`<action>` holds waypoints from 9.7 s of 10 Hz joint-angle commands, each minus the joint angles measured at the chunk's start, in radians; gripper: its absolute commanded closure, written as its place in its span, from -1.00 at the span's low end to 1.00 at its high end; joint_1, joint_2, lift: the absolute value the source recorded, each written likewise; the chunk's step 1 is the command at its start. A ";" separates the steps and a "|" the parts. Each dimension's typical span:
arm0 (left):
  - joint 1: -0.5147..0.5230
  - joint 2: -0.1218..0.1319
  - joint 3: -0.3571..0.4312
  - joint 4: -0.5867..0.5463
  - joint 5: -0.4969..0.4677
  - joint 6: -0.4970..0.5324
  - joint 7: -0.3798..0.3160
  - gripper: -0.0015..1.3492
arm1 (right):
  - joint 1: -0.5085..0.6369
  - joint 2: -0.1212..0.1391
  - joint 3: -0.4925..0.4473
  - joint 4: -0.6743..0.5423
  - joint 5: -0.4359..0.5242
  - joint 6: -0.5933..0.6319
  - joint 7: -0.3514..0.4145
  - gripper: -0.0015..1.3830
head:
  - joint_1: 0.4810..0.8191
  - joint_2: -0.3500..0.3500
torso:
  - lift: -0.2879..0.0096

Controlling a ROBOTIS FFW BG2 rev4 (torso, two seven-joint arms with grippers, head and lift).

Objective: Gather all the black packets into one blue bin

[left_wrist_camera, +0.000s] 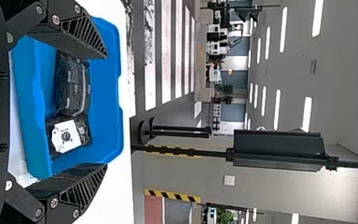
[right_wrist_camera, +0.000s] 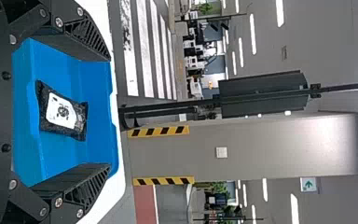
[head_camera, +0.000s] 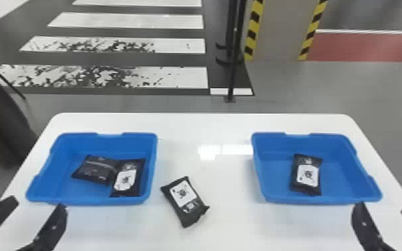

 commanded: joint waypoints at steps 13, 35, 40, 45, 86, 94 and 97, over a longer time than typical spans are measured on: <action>-0.241 0.077 -0.138 0.135 -0.130 0.167 -0.064 -0.67 | 0.000 0.001 0.000 0.009 -0.007 0.001 0.000 -0.66 | 0.27 -0.17 | 0.20; -1.029 0.193 -0.842 0.670 -0.369 0.864 -0.106 -0.37 | -0.015 0.001 0.004 0.048 -0.037 -0.014 0.000 -0.66 | 0.27 -1.00 | 0.20; -0.985 0.190 -0.808 0.668 -0.339 0.579 -0.092 0.80 | -0.010 0.001 0.004 0.048 -0.041 -0.014 0.000 -0.66 | 0.27 -1.00 | 0.20; -0.695 0.195 -0.395 0.179 -0.415 0.503 -0.097 0.80 | -0.005 0.001 0.006 0.041 -0.041 -0.014 0.000 -0.66 | 0.27 -0.86 | 0.20; -0.049 0.087 -0.108 -0.002 0.058 -0.012 -0.078 -0.66 | -0.793 -0.147 0.086 0.353 0.376 0.936 0.158 0.85 | 0.27 -0.26 | 0.20; -0.359 0.199 -0.323 0.081 0.457 0.395 -0.187 -0.64 | -0.491 -0.184 0.369 -0.182 0.531 0.889 0.178 0.85 | 0.27 -0.19 | 0.20; -0.550 0.209 -0.449 0.231 0.568 0.425 -0.198 -0.63 | -0.449 -0.218 0.467 -0.276 0.551 0.889 0.192 0.85 | 0.27 -0.20 | 0.20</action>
